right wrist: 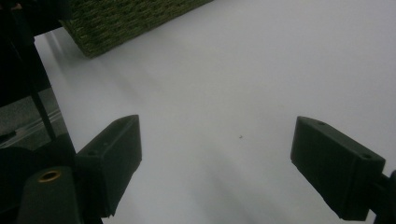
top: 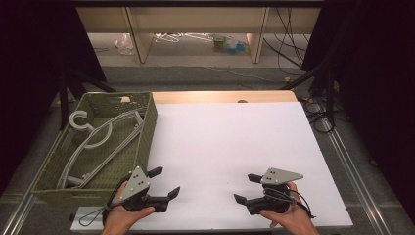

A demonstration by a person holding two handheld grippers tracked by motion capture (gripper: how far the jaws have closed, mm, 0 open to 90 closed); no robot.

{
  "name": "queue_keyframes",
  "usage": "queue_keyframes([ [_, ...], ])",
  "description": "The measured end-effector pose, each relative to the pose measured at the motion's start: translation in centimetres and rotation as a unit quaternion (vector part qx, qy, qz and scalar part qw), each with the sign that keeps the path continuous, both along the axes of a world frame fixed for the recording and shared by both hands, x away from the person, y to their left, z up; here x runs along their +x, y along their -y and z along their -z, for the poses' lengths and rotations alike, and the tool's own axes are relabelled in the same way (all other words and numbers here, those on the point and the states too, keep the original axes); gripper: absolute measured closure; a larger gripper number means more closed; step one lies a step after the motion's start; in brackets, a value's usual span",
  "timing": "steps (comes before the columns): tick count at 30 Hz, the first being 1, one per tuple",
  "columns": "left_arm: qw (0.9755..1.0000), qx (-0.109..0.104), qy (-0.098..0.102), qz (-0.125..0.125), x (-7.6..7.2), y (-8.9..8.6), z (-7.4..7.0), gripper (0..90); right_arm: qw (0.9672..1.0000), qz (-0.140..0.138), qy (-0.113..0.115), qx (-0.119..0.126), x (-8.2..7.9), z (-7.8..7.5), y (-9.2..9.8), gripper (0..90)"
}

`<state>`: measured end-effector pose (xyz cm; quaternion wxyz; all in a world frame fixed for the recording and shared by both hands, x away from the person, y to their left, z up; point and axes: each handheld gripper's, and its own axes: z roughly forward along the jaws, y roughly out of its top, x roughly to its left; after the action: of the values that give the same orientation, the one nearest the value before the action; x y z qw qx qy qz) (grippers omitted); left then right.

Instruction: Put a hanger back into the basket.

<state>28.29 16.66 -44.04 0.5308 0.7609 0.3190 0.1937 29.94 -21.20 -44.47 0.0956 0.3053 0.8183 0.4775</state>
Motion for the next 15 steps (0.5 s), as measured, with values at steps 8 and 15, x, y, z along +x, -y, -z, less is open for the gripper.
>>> queue_keyframes([
  [8, 1.0000, -0.005, 0.000, 0.003, 0.17, 0.03, 0.07, 16.0, 1.0000, 0.000, -0.001, -0.005, 0.06, -0.05, 0.03, 17.4],
  [15, 1.0000, 0.002, 0.004, 0.003, 0.17, -0.07, 0.00, 16.0, 1.0000, 0.000, -0.003, -0.007, 0.02, -0.09, 0.00, 17.3],
])
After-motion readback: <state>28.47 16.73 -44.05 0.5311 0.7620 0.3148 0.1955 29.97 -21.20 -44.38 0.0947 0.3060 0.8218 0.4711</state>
